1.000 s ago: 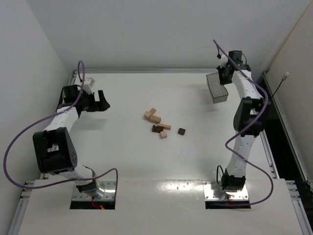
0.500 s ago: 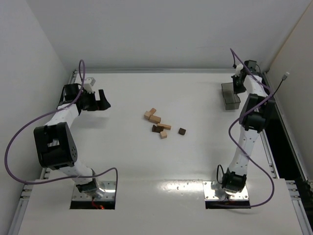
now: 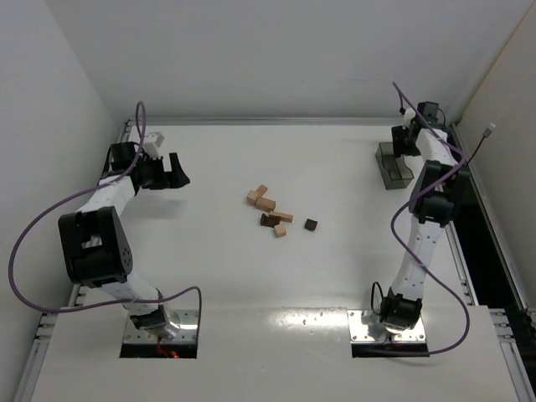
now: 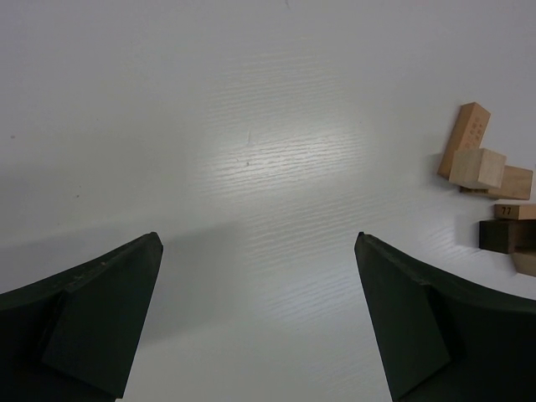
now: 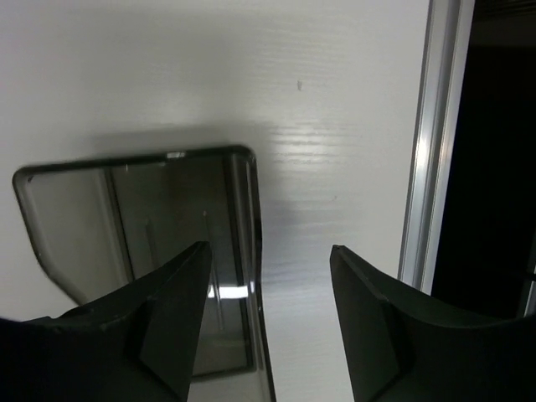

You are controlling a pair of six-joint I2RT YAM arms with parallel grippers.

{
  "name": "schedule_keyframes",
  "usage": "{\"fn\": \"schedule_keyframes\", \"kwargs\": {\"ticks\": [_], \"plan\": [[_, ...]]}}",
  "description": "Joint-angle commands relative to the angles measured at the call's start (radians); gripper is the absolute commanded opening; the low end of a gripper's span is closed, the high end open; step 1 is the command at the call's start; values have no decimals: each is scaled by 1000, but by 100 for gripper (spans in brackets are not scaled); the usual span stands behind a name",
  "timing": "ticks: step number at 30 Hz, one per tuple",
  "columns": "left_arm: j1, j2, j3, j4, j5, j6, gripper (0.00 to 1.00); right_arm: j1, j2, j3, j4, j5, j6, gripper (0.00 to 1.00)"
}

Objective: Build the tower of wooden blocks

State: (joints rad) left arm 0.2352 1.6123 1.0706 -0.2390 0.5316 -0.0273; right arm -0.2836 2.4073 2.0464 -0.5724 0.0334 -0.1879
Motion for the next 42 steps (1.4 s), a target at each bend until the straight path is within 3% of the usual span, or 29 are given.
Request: {"fn": "schedule_keyframes", "kwargs": {"ticks": [1, 6, 12, 17, 22, 28, 32, 36, 42], "plan": [[-8, -2, 32, 18, 30, 6, 100, 4, -155, -58, 66, -39, -4, 56], [-8, -35, 9, 37, 39, 6, 100, 70, -439, -288, 111, -162, 5, 59], [-17, -66, -41, 58, 39, -34, 100, 233, -802, -592, 149, -344, -68, 59], [-68, -107, -61, 21, -2, 6, 100, 477, -895, -750, 109, -464, -192, 58], [-141, -161, -61, -8, -70, 38, 100, 647, -850, -818, 136, -425, -262, 56], [-258, -183, -49, -42, -166, 99, 100, 744, -615, -661, 187, -354, -202, 50], [-329, -164, -24, -65, -226, 135, 100, 753, -510, -569, 270, -236, -56, 38], [-368, -144, -3, -53, -237, 135, 100, 753, -404, -488, 342, -90, 102, 16], [-465, -6, 113, -43, -268, 80, 100, 807, -352, -456, 384, 160, 139, 8]]}}
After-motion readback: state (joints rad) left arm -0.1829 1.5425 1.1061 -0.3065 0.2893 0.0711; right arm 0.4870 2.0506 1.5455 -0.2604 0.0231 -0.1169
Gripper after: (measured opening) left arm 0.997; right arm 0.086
